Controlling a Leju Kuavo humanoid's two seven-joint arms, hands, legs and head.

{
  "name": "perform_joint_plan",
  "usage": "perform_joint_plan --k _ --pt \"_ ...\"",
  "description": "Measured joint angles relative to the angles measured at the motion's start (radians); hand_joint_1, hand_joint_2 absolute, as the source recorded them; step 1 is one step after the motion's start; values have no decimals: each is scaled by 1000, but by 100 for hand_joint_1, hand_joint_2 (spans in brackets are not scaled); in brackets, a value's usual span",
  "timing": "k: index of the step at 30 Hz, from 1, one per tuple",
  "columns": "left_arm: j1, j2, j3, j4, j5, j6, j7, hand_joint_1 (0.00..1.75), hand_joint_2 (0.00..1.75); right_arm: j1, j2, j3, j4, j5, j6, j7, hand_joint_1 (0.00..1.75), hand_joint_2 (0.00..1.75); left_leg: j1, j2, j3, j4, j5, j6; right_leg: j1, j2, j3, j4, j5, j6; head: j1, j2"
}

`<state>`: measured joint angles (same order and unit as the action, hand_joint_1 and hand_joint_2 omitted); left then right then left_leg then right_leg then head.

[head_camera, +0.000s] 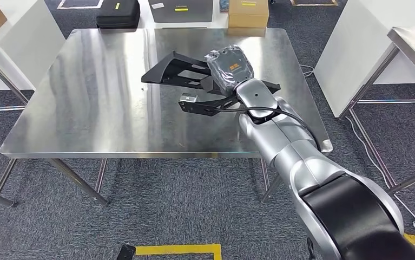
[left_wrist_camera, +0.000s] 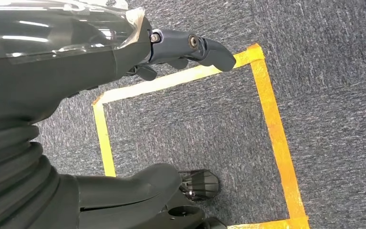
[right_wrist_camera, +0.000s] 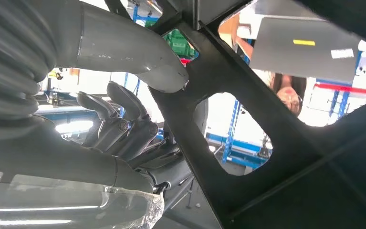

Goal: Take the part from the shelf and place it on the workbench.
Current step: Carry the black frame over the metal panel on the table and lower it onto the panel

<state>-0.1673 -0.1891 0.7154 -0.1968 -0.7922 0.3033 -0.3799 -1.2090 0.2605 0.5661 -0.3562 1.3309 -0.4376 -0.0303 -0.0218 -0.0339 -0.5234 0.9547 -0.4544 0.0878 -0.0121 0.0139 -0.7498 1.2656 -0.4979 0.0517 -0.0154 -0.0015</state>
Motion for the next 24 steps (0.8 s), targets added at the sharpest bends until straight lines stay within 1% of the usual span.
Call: perform_joint_plan --k 1,2,3,4,5,7,8,9,10,11,12,13,14,15,16,17,18,19,20,21,22,23,24 --pt "1 0 0 0 -1 1 1 0 175 3 -1 0 1 2 0 0 175 175 2 -1 9 1 -7 -5 -4 -1 10 -43 28 12 0 0" --pt "2 -1 0 0 -1 2 2 0 175 6 -2 0 2 4 0 -1 175 175 5 -2 18 2 -16 -12 -9 -3 35 -116 69 27 0 0" --pt "3 -2 0 0 -1 2 2 0 175 7 -4 0 3 6 0 -1 175 175 7 -2 27 5 -27 -19 -11 -5 61 -190 103 35 1 0" --pt "3 -2 0 0 -1 4 3 0 175 7 -4 0 3 7 0 -1 175 175 8 -2 33 7 -36 -26 -11 -7 85 -247 120 31 1 0" --pt "3 -2 0 0 -1 6 3 0 175 8 -3 0 4 9 0 -1 175 175 8 0 35 9 -45 -34 -9 -7 100 -279 130 19 0 0" --pt "3 -3 0 0 -1 10 5 0 175 9 -2 0 5 12 0 -1 175 175 9 1 37 17 -54 -44 -5 -7 113 -286 120 -15 -4 0" --pt "4 -3 0 0 0 12 6 0 175 11 -1 0 5 14 0 -1 175 175 10 3 32 31 -54 -47 -6 -6 119 -287 121 -25 -6 0" --pt "5 -3 0 -1 0 13 6 0 175 12 -1 0 5 14 0 -1 175 175 12 7 17 63 -50 -52 -9 -7 126 -288 115 -34 -8 0" --pt "5 -3 0 -1 0 13 7 0 175 11 0 0 5 15 0 -1 175 175 14 12 -13 111 -50 -58 -11 -7 135 -289 110 -43 -10 0" --pt "4 -3 0 -1 1 14 7 0 175 11 1 1 5 15 1 -1 175 175 18 18 -55 174 -57 -65 -12 -7 143 -290 103 -50 -13 0" --pt "4 -4 0 -1 1 14 7 0 175 12 3 1 5 15 1 0 175 175 22 23 -103 239 -76 -74 -12 -7 151 -290 95 -55 -15 0" --pt "5 -4 0 -1 0 14 7 0 175 14 3 1 6 16 3 2 175 175 26 26 -148 292 -102 -81 -12 -6 159 -290 86 -58 -16 0" --pt "6 -4 0 -1 -2 14 7 0 175 16 3 0 6 16 4 5 175 175 31 28 -184 321 -122 -87 -12 -6 169 -290 77 -57 -16 0" --pt "7 -3 0 -1 -3 14 7 0 175 18 2 0 7 17 6 8 175 175 34 30 -205 322 -126 -90 -12 -6 181 -290 67 -56 -16 0" --pt "8 -3 0 -1 -6 14 7 0 175 19 0 0 8 18 7 10 175 175 37 31 -209 289 -105 -91 -12 -6 195 -290 57 -53 -16 0" --pt "8 -3 0 -1 -8 13 8 0 175 19 -1 0 9 18 8 12 175 175 39 32 -199 230 -60 -90 -13 -6 209 -290 46 -50 -16 0" --pt "8 -3 0 -1 -11 13 8 0 175 19 -3 0 9 19 8 13 175 175 41 35 -181 155 3 -87 -12 -6 221 -291 36 -46 -16 0" --pt "8 -3 0 -1 -13 12 9 0 175 19 -4 0 10 19 8 13 175 175 39 38 -166 93 52 -82 -11 -6 232 -291 26 -42 -16 0" --pt "8 -3 0 -1 -14 12 10 0 175 18 -4 0 10 19 8 14 175 175 36 40 -153 49 84 -77 -9 -6 239 -294 17 -36 -16 0" --pt "7 -3 -1 -1 -14 12 11 0 175 17 -6 0 10 20 8 14 175 175 33 41 -147 27 96 -71 -7 -5 243 -295 13 -28 -17 0" --pt "6 -4 -2 -1 -15 11 12 0 175 15 -6 -1 10 21 8 14 175 175 29 40 -143 24 87 -64 -4 -4 251 -298 10 -20 -16 0" --pt "5 -4 -2 -1 -15 11 12 0 175 14 -8 -1 10 23 8 14 175 175 28 39 -134 20 85 -55 -2 -4 252 -299 6 -12 -16 0" --pt "5 -5 -3 -1 -15 11 12 0 175 13 -9 -2 9 24 8 14 175 175 27 37 -124 17 84 -47 -2 -5 250 -288 3 -5 -16 0"
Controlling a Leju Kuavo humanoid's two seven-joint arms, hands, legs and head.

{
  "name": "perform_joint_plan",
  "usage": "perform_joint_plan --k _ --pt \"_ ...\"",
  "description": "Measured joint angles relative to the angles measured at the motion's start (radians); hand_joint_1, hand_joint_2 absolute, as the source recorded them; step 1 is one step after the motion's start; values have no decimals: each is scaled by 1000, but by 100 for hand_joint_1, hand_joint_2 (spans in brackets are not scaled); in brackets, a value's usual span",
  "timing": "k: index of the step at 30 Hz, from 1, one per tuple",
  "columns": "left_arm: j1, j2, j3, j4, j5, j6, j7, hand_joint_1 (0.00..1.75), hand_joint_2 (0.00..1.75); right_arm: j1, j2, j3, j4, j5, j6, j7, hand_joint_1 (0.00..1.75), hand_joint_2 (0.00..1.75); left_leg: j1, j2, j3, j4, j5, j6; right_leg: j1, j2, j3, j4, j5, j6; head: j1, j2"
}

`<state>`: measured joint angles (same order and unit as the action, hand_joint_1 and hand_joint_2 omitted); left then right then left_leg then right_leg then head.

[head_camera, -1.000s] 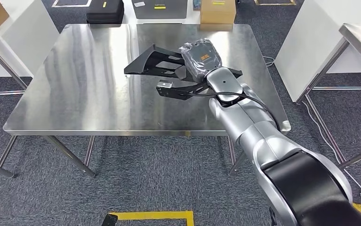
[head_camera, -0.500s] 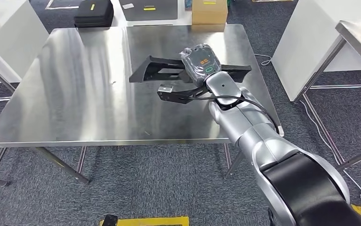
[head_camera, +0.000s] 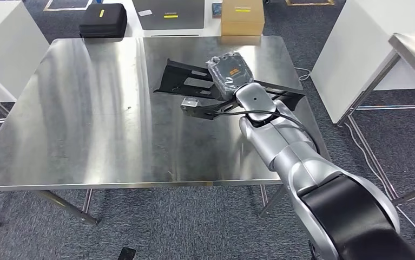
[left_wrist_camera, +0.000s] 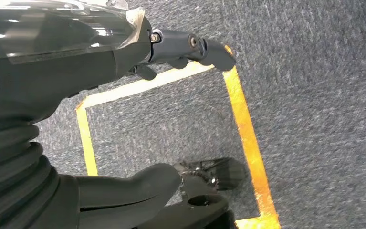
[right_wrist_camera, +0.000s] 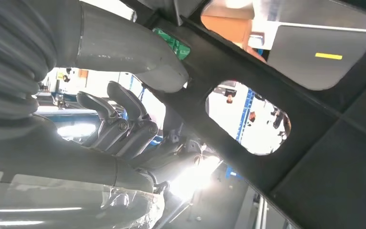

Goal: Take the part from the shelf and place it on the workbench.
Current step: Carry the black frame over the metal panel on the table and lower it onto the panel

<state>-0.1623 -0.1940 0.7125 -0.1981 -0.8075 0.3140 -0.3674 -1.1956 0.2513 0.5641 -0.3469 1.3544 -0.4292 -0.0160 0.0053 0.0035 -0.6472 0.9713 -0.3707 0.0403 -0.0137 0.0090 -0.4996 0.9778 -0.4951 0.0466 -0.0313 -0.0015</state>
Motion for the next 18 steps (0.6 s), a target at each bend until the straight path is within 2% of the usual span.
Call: perform_joint_plan --k 1,2,4,5,6,7,8,9,10,11,12,13,14,16,18 --pt "-1 0 0 0 0 0 0 0 175 -2 -1 -1 0 0 0 1 175 175 -1 -1 10 -1 -2 8 0 -1 -15 30 -5 3 2 0" --pt "-3 0 0 0 -1 0 0 0 175 -3 -3 -2 0 1 0 1 175 175 -2 -4 18 -3 -4 14 0 -1 -48 86 -12 3 2 0" --pt "-6 0 0 0 -2 0 1 0 175 2 -8 -4 0 1 0 3 175 175 -6 -7 29 -3 -16 24 0 -2 -142 231 -44 -6 3 0" --pt "-6 0 0 0 -2 -1 1 0 175 7 -11 -4 0 2 0 3 175 175 -8 -10 36 -3 -24 26 1 -2 -186 284 -67 -12 3 0" --pt "-5 0 0 0 -3 -1 1 0 175 13 -14 -4 1 2 0 3 175 175 -11 -15 46 -3 -33 29 3 -2 -215 304 -84 -15 4 0" --pt "-4 -1 0 0 -3 -1 1 0 175 17 -17 -4 2 2 1 3 175 175 -14 -19 58 -3 -43 30 5 -2 -227 289 -86 -16 4 0" --pt "-2 -2 0 0 -4 -1 1 0 175 19 -20 -4 3 2 1 3 175 175 -19 -24 72 -3 -53 31 8 -2 -221 238 -66 -14 5 0" --pt "-2 -2 0 0 -4 -1 2 0 175 20 -21 -4 4 2 1 1 175 175 -23 -27 86 -3 -63 32 12 -2 -203 165 -25 -11 5 0" --pt "-1 -3 0 0 -6 -1 3 0 175 20 -22 -4 4 1 1 -1 175 175 -27 -29 99 -2 -73 31 16 -1 -184 91 29 -9 5 0" --pt "-2 -4 0 1 -7 -1 4 0 175 20 -22 -5 5 0 3 -4 175 175 -30 -31 109 -1 -83 30 20 0 -168 34 73 -11 4 0" --pt "-3 -6 0 1 -9 -1 5 0 175 20 -21 -5 5 -1 6 -10 175 175 -31 -32 114 -1 -92 26 23 1 -155 1 107 -17 4 0" --pt "-4 -7 -1 1 -11 -2 6 0 175 21 -20 -6 5 -3 8 -15 175 175 -32 -34 117 5 -97 22 24 2 -148 -12 124 -27 4 0" --pt "-5 -8 -1 1 -12 -2 7 0 175 21 -18 -7 5 -4 10 -20 175 175 -31 -35 119 10 -100 17 23 3 -139 -15 125 -38 4 0" --pt "-6 -8 -1 1 -13 -1 8 0 175 21 -11 -9 5 -7 11 -27 175 175 -29 -30 105 46 -102 7 13 3 -119 -22 126 -52 5 0" --pt "-8 -8 -1 1 -14 -1 8 0 175 21 -1 -11 5 -8 11 -31 175 175 -21 -22 51 138 -122 -8 5 3 -101 -27 119 -62 4 0"
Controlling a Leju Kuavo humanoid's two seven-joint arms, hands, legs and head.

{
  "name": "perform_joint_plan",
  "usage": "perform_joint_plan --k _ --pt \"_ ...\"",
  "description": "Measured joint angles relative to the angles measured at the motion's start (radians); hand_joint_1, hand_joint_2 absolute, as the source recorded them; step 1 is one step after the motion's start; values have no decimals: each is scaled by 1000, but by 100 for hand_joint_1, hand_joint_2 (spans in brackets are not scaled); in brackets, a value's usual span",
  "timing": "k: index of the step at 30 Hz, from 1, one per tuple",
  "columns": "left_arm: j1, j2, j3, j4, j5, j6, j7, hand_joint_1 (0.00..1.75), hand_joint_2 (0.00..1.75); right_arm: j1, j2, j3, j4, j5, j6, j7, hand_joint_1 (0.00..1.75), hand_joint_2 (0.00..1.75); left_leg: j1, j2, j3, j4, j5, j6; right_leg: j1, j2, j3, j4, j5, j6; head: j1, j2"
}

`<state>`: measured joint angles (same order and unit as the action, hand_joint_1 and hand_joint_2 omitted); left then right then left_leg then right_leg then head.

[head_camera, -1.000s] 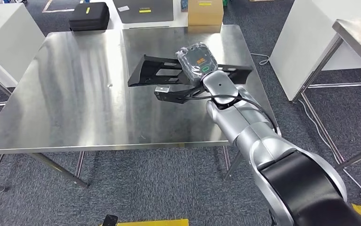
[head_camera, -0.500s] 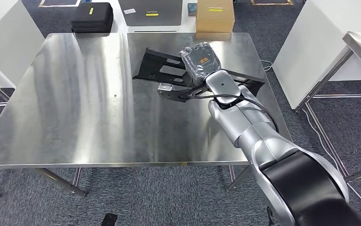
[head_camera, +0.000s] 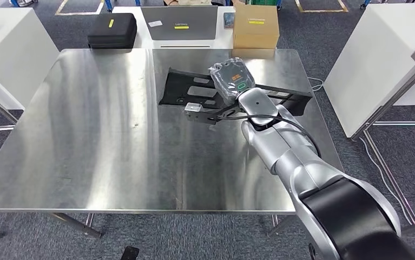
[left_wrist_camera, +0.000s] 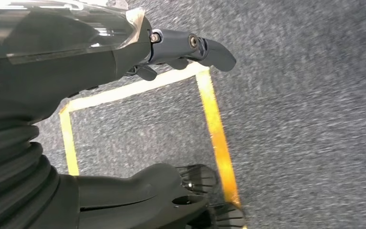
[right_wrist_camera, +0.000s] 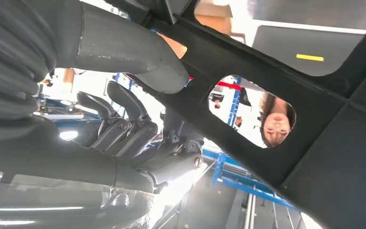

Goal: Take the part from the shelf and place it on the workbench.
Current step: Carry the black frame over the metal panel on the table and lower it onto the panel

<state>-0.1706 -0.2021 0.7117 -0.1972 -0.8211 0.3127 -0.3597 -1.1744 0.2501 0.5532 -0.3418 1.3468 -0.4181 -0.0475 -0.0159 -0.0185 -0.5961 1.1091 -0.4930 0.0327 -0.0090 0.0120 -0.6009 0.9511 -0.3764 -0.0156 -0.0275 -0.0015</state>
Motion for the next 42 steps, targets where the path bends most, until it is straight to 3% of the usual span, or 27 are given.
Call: perform_joint_plan --k 2,3,4,5,7,8,10,12,14,15,18,19,20,22,24,25,26,32,35,38,39,42 --pt "-1 1 0 0 -2 0 0 0 175 3 8 -1 0 -1 0 -5 175 175 15 5 -80 118 -48 -19 -2 0 11 0 -12 -5 -1 0" --pt "0 2 0 0 -3 0 0 0 175 6 12 -1 0 -1 0 -8 175 175 24 8 -113 154 -67 -29 -4 0 18 0 -18 -4 -1 0" --pt "0 2 0 0 -4 0 0 0 175 11 15 -1 1 -2 0 -10 175 175 33 11 -132 160 -65 -37 -7 1 25 1 -26 0 -1 0" --pt "0 2 0 0 -5 0 1 0 175 16 19 -2 1 -3 -1 -12 175 175 41 14 -133 130 -38 -45 -11 1 34 2 -34 6 -1 0" --pt "0 2 -1 0 -7 0 1 0 175 23 28 -2 1 -3 -2 -15 175 175 56 20 -91 -2 60 -62 -19 2 49 9 -52 20 -2 0" --pt "-1 1 -1 0 -8 0 1 0 175 24 32 -2 1 -3 -3 -16 175 175 58 21 -69 -62 85 -65 -21 3 54 13 -61 28 -4 0" --pt "-4 0 -4 0 -11 0 4 0 175 27 40 -2 1 -2 -6 -18 175 175 54 20 -45 -114 95 -55 -17 3 53 18 -74 44 -7 0" --pt "-5 0 -9 0 -14 0 7 0 175 32 45 -3 1 -1 -8 -19 175 175 46 17 -40 -110 90 -30 -11 2 53 18 -84 61 -5 0" --pt "-5 -1 -13 0 -17 1 8 0 175 35 47 -6 1 -2 -10 -20 175 175 43 15 -32 -111 87 -10 -11 -1 41 53 -104 68 -2 0" --pt "-6 -2 -14 0 -17 1 8 0 175 35 48 -7 1 -2 -11 -20 175 175 42 15 -27 -113 85 -1 -12 -3 15 103 -124 66 -1 0" --pt "-7 -2 -15 0 -17 1 8 0 175 43 47 -10 2 -2 -13 -20 175 175 33 14 -15 -112 72 17 -11 -4 -115 320 -188 57 2 0" --pt "-6 -2 -15 0 -17 2 9 0 175 47 47 -10 3 -2 -13 -21 175 175 29 12 -8 -112 67 20 -9 -4 -143 351 -187 60 2 0" --pt "-5 -2 -16 0 -18 3 12 0 175 50 46 -10 3 -2 -12 -23 175 175 25 9 -1 -112 62 21 -6 -4 -148 337 -167 64 2 0" --pt "-4 -2 -16 0 -19 7 16 0 175 53 47 -10 4 -1 -11 -29 175 175 17 4 16 -112 49 21 3 -4 -105 203 -90 69 3 0" --pt "-6 -3 -17 0 -22 11 16 0 175 53 52 -10 4 0 -9 -36 175 175 8 1 27 -109 36 17 11 -2 -50 74 -24 58 3 0" --pt "-6 -3 -17 0 -24 14 14 0 175 55 55 -10 5 0 -10 -39 175 175 5 0 29 -107 30 17 12 -2 -37 45 -9 51 2 0" --pt "-7 -4 -18 0 -26 18 10 0 175 59 58 -10 6 0 -10 -42 175 175 3 -1 29 -105 26 17 12 -1 -31 37 -4 45 2 0" --pt "-5 -8 -26 0 -40 54 -18 0 175 89 75 -10 7 3 -19 -48 175 175 9 2 32 -108 19 15 13 1 -33 36 -6 38 2 0" --pt "-4 -10 -33 0 -59 139 -65 0 175 93 73 -10 7 19 -27 -35 175 175 10 3 33 -110 18 13 15 1 -34 36 -8 36 2 0" --pt "-5 -18 -45 0 -78 207 -98 0 175 93 62 -10 7 34 -48 -26 44 175 10 3 33 -110 19 12 15 1 -34 36 -8 35 2 0" --pt "-5 -20 -47 0 -80 205 -99 0 131 93 59 -10 7 38 -54 -26 0 175 10 3 33 -110 19 12 15 1 -34 36 -8 35 2 0" --pt "-4 -25 -51 0 -84 192 -89 0 0 92 51 -10 7 47 -58 -25 0 175 10 4 33 -110 19 11 15 2 -33 36 -8 35 2 0"
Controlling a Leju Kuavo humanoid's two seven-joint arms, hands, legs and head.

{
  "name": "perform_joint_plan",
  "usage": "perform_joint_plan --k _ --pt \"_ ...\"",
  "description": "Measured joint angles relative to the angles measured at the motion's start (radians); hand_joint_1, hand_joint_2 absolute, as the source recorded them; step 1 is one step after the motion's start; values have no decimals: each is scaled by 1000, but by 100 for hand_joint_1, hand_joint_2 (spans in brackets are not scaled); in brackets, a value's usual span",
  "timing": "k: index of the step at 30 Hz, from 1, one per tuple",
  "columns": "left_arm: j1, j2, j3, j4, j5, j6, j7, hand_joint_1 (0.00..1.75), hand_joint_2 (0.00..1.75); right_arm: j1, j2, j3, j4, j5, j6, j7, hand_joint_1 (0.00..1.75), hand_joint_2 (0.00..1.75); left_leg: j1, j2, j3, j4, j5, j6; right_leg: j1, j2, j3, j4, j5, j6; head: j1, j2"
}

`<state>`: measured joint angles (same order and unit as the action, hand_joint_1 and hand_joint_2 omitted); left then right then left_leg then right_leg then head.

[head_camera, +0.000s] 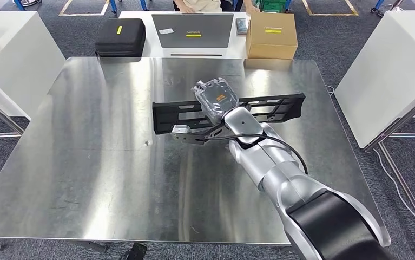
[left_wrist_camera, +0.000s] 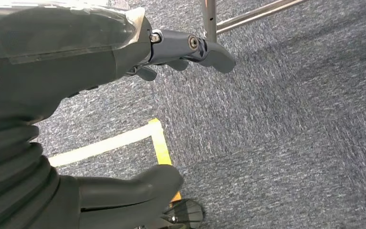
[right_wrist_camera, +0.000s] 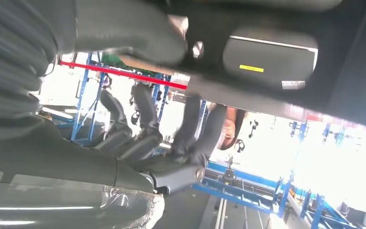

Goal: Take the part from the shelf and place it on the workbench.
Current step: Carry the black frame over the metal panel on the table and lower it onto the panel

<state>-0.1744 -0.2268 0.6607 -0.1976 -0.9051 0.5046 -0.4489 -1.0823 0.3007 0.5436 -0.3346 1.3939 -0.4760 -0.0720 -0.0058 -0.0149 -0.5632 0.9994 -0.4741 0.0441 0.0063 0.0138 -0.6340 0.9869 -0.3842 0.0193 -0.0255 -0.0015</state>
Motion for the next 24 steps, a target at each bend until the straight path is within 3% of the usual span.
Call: perform_joint_plan --k 10,24 --pt "1 1 -13 0 -7 -31 58 0 0 -18 -17 -2 0 6 36 9 0 175 -2 0 0 0 0 0 0 0 1 0 0 0 0 0" --pt "0 1 -12 0 -7 -32 62 0 0 -35 -27 -3 0 6 47 9 0 175 -2 0 0 0 0 0 -2 0 1 0 0 0 0 0"
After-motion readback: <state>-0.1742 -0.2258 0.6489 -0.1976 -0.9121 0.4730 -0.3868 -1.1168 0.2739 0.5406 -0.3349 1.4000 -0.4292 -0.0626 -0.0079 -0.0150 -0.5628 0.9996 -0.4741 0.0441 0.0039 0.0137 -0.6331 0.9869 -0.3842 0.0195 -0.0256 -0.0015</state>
